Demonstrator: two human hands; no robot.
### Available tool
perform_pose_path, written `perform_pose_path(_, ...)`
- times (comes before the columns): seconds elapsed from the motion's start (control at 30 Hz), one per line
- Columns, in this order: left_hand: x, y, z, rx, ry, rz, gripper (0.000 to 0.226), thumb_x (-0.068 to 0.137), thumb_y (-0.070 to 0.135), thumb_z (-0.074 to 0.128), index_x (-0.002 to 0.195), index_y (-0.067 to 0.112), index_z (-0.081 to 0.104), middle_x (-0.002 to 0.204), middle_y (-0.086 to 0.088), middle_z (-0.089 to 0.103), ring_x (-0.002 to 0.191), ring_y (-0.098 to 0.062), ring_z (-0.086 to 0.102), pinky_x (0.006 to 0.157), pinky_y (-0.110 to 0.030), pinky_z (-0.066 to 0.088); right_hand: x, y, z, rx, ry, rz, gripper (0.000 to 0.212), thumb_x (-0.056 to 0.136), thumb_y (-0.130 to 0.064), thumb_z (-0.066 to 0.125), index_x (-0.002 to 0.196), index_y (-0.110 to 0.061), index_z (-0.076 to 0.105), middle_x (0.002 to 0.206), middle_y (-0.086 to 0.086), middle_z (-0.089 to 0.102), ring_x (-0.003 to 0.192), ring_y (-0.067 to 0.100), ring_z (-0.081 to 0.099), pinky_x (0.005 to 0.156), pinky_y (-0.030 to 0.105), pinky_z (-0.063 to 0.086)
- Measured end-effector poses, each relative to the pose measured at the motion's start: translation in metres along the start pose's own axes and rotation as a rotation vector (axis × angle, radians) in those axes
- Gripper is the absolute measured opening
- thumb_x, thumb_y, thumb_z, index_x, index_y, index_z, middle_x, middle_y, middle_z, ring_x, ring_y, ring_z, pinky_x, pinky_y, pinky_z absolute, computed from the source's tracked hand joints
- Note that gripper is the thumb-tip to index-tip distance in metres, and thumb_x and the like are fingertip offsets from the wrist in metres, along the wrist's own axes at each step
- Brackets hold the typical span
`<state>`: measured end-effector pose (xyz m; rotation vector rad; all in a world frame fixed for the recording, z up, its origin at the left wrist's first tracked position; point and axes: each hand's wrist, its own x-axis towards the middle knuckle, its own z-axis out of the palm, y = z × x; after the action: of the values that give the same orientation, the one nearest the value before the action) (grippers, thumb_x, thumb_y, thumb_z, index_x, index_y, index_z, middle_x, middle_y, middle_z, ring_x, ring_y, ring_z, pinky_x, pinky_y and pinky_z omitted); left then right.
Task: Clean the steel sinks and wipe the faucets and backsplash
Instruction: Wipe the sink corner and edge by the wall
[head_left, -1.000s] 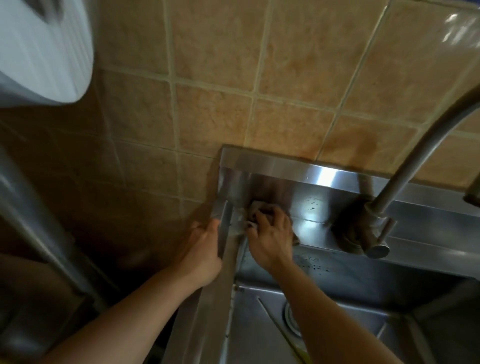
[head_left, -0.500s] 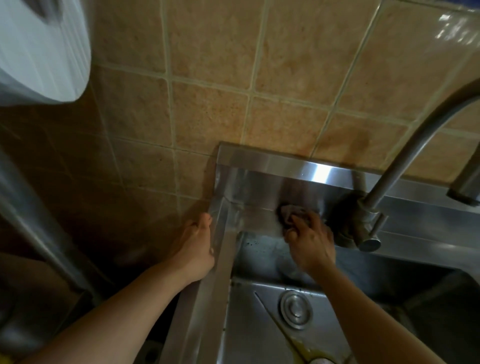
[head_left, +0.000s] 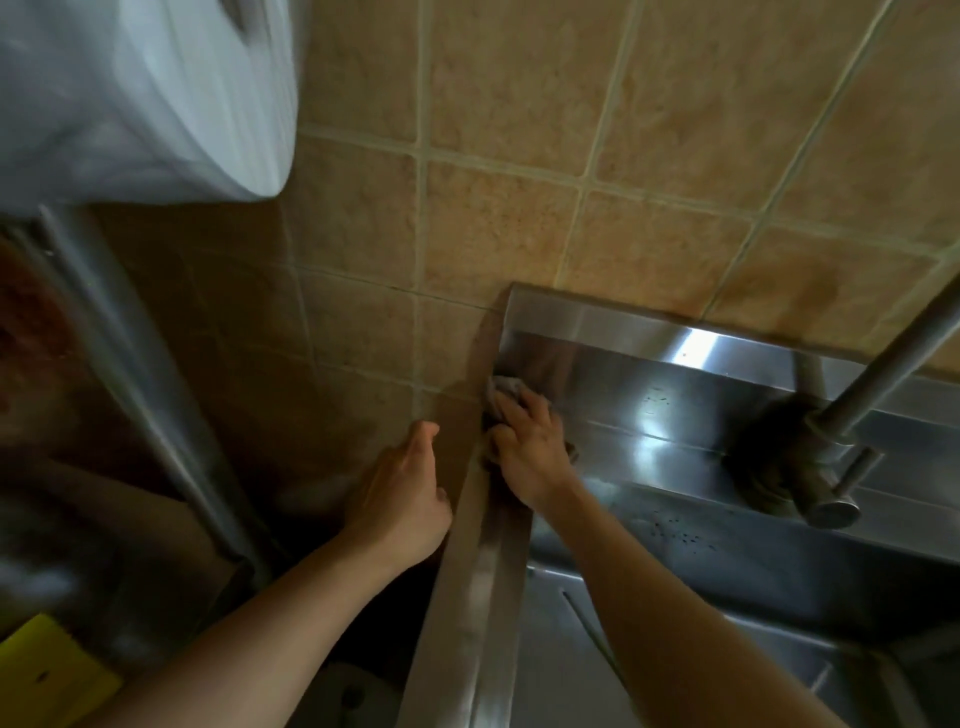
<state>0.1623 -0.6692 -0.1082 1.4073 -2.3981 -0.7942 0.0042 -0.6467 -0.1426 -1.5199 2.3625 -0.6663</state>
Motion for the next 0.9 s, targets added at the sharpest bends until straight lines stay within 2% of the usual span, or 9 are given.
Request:
perform_pose_path(0.1, -0.003, -0.007, -0.003, 0.013, -0.017, 0.007, 0.062, 0.091, 0.016, 0.056, 0.144, 0.024, 0.025, 0.139, -0.002, 0.046, 0.126, -0.020, 0.045, 0.099, -0.032, 0.042, 0.012, -0.013, -0.006, -0.042, -0.038, -0.033, 0.046, 0.099, -0.026, 0.033, 0.145, -0.023, 0.039, 0.156, 0.003, 0.019, 0.144, 0.025, 0.009, 0.115, 0.033, 0.005)
perform_pose_path(0.17, -0.008, -0.009, -0.005, -0.002, -0.013, 0.005, 0.061, 0.091, 0.015, 0.055, 0.144, 0.023, 0.026, 0.140, -0.002, 0.045, 0.127, -0.020, 0.045, 0.100, -0.031, 0.040, 0.006, -0.013, -0.002, -0.039, -0.030, -0.007, 0.048, 0.096, -0.034, 0.030, 0.141, -0.027, 0.044, 0.155, 0.001, 0.018, 0.143, 0.027, 0.009, 0.116, 0.033, 0.005)
perform_pose_path(0.23, -0.013, -0.010, -0.007, -0.017, -0.006, -0.013, 0.060, 0.092, 0.015, 0.054, 0.144, 0.024, 0.026, 0.140, -0.002, 0.044, 0.128, -0.020, 0.044, 0.101, -0.031, 0.039, -0.017, -0.016, 0.006, -0.041, 0.025, -0.067, 0.063, 0.085, -0.044, 0.018, 0.136, -0.028, 0.051, 0.153, 0.000, 0.023, 0.142, 0.026, 0.011, 0.114, 0.028, 0.003)
perform_pose_path(0.37, -0.015, -0.011, -0.018, -0.041, 0.035, -0.018, 0.055, 0.090, 0.012, 0.052, 0.141, 0.021, 0.032, 0.137, -0.003, 0.049, 0.125, -0.022, 0.048, 0.101, -0.035, 0.041, -0.105, -0.029, 0.017, 0.068, 0.094, -0.212, 0.052, 0.083, -0.039, 0.029, 0.124, -0.031, 0.061, 0.144, -0.003, 0.036, 0.131, 0.025, 0.028, 0.110, 0.033, 0.023)
perform_pose_path(0.47, -0.013, -0.008, -0.023, -0.068, 0.071, -0.011, 0.052, 0.090, 0.008, 0.052, 0.138, 0.019, 0.036, 0.134, -0.005, 0.053, 0.120, -0.022, 0.053, 0.099, -0.038, 0.044, -0.144, -0.030, 0.019, 0.119, 0.088, -0.248, 0.048, 0.085, -0.035, 0.037, 0.130, -0.036, 0.054, 0.146, -0.006, 0.034, 0.130, 0.020, 0.030, 0.107, 0.034, 0.029)
perform_pose_path(0.57, -0.010, -0.005, -0.022, -0.069, 0.058, -0.016, 0.052, 0.091, 0.009, 0.051, 0.139, 0.021, 0.034, 0.136, -0.004, 0.051, 0.122, -0.020, 0.052, 0.100, -0.038, 0.044, -0.110, -0.019, 0.011, 0.079, 0.094, -0.250, 0.055, 0.086, -0.037, 0.031, 0.139, -0.037, 0.045, 0.148, -0.003, 0.034, 0.134, 0.023, 0.029, 0.110, 0.034, 0.026)
perform_pose_path(0.7, -0.012, -0.001, -0.011, -0.033, 0.043, -0.030, 0.053, 0.093, 0.012, 0.049, 0.141, 0.025, 0.031, 0.137, -0.001, 0.049, 0.123, -0.019, 0.050, 0.096, -0.034, 0.046, -0.021, -0.006, -0.003, -0.075, -0.044, -0.008, 0.058, 0.090, -0.042, 0.022, 0.148, -0.039, 0.026, 0.158, -0.003, 0.012, 0.144, 0.026, 0.009, 0.118, 0.041, 0.013)
perform_pose_path(0.8, -0.014, 0.001, -0.003, -0.020, 0.028, -0.037, 0.054, 0.094, 0.011, 0.048, 0.142, 0.025, 0.029, 0.137, -0.002, 0.049, 0.122, -0.019, 0.050, 0.096, -0.034, 0.045, 0.004, -0.004, -0.007, -0.119, -0.072, 0.046, 0.051, 0.099, -0.035, 0.032, 0.149, -0.035, 0.023, 0.158, 0.003, 0.009, 0.143, 0.029, 0.010, 0.118, 0.040, 0.010)
perform_pose_path(0.9, -0.017, 0.001, 0.003, -0.005, 0.000, -0.052, 0.055, 0.093, 0.008, 0.047, 0.142, 0.023, 0.029, 0.138, -0.003, 0.048, 0.124, -0.020, 0.048, 0.098, -0.034, 0.043, -0.011, -0.002, 0.001, -0.093, -0.049, 0.007, 0.053, 0.096, -0.039, 0.025, 0.149, -0.035, 0.025, 0.159, 0.001, 0.010, 0.145, 0.027, 0.005, 0.118, 0.038, 0.006)
